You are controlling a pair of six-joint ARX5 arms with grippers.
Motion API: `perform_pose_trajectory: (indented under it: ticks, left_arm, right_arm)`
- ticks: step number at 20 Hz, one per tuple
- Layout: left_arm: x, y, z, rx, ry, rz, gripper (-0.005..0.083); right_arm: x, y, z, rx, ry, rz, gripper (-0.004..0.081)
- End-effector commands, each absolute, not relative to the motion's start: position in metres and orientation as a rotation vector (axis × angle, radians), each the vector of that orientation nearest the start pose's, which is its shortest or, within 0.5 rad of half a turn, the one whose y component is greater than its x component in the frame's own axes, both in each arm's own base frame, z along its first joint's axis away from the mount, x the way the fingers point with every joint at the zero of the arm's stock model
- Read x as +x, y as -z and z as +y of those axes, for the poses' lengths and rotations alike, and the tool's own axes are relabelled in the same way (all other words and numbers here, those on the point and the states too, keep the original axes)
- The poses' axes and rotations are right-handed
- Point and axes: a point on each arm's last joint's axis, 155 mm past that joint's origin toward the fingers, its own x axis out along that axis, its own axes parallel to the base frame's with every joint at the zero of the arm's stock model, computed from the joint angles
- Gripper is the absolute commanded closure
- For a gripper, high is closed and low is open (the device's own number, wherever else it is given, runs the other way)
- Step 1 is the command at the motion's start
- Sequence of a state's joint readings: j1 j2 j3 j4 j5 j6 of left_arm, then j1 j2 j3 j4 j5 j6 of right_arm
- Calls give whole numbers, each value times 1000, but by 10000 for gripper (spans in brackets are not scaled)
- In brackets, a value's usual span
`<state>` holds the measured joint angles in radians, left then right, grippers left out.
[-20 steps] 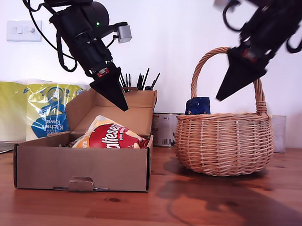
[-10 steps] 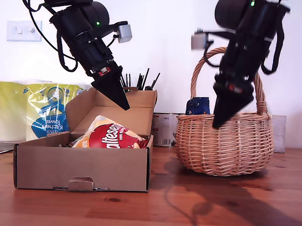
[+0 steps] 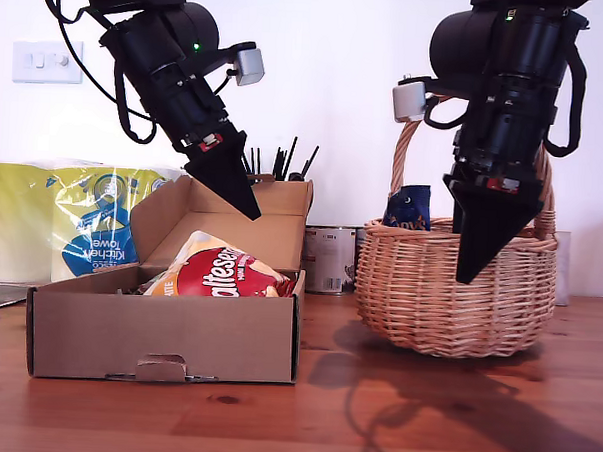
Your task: Move the bags of Easter eggs from the cardboard box on the left into the woven basket on the right side.
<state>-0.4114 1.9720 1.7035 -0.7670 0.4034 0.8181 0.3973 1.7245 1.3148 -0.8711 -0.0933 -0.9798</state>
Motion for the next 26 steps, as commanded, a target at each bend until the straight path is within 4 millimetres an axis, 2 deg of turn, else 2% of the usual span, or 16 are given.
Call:
perform_pose_trajectory:
  ticks: [1,6,12,17,20,24,25,26]
  left_arm:
    - [423,-126,-267,690,1140,717,134]
    - [423,-126,-267,688,1140,718,134]
    - [421,-127,-273,670,1137,724,134]
    - [421,-127,-273,659,1132,730,134]
    - [421,-127,-273,660,1131,730,134]
    - [421,-128,-273,660,1130,726,134]
    - [422,-128,-274,661,1130,723,134]
    - [423,-128,-274,661,1128,721,134]
  right_arm:
    - [337,-80,166,-997,-1029,1008,392]
    - [308,-79,158,-941,-1031,1137,406]
    - [283,-102,156,-883,-992,1184,400]
    - [275,-108,153,-862,-977,1203,399]
    - [280,-126,157,-846,-944,1122,399]
    - [274,-159,155,-761,-864,1057,403]
    - [269,-165,153,-722,-841,1061,425]
    - [264,-171,152,-677,-816,1067,507]
